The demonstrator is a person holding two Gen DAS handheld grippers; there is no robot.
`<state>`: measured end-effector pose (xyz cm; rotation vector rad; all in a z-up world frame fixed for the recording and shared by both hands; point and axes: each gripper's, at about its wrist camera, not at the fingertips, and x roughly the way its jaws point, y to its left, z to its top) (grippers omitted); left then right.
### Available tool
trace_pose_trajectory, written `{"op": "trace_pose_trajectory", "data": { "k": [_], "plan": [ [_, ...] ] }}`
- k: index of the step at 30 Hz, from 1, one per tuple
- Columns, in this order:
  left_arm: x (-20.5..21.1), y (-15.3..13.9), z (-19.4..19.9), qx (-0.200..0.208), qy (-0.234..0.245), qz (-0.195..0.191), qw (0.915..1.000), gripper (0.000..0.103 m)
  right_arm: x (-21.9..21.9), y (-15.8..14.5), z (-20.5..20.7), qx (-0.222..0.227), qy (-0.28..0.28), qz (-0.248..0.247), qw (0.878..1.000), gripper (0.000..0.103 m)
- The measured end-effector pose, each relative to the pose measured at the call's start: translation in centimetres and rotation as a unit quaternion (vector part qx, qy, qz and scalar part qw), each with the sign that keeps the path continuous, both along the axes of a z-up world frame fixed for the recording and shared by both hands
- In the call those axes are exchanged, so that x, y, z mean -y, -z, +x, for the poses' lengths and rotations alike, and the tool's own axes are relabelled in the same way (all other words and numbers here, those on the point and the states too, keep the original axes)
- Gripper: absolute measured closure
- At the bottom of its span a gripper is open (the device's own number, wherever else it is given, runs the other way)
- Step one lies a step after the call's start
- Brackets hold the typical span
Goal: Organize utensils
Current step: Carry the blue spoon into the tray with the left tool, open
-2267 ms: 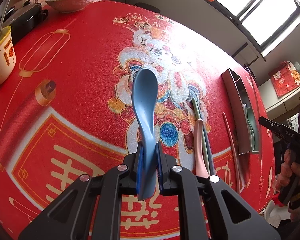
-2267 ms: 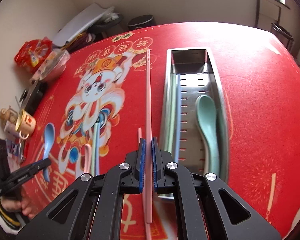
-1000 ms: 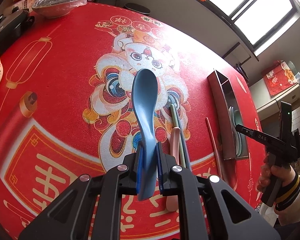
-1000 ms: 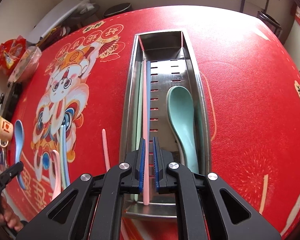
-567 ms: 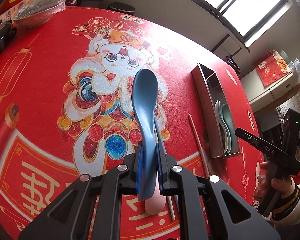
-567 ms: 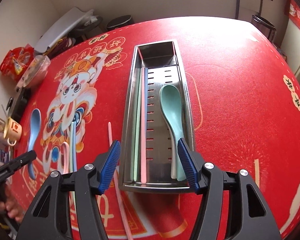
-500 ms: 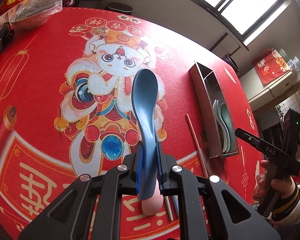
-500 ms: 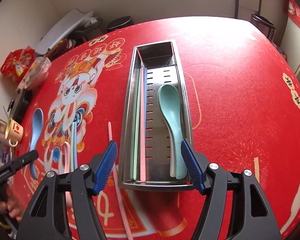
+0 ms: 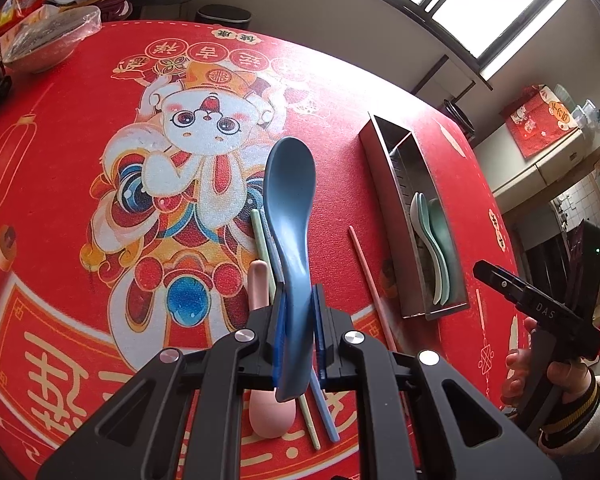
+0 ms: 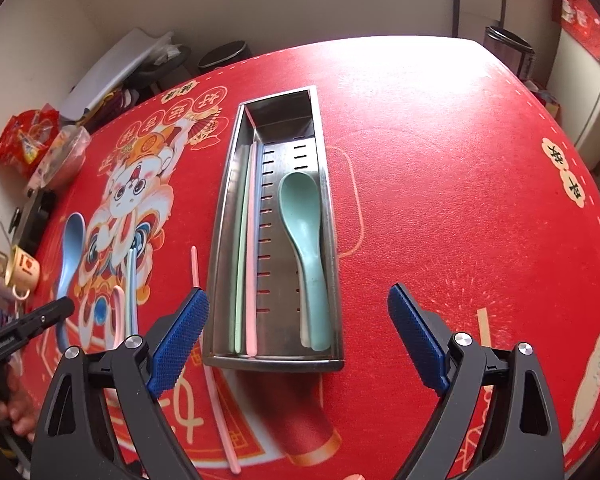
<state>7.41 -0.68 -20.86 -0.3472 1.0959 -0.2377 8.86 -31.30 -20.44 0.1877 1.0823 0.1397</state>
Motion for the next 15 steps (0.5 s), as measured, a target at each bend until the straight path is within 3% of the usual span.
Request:
{"op": "trace_pose_trajectory", "data": {
  "k": [7, 15],
  "plan": [
    [3.2, -0.6, 1.2, -0.008, 0.012, -0.009, 0.9999, 0.091, 1.7, 0.0, 0.0, -0.002, 0.006, -0.005, 1.000, 0.015],
    [9.6, -0.9, 3.9, -0.020, 0.043, -0.030, 0.9984, 0.091, 4.7, -0.1, 0.1, -0.002, 0.016, 0.003, 1.000, 0.015]
  ]
}}
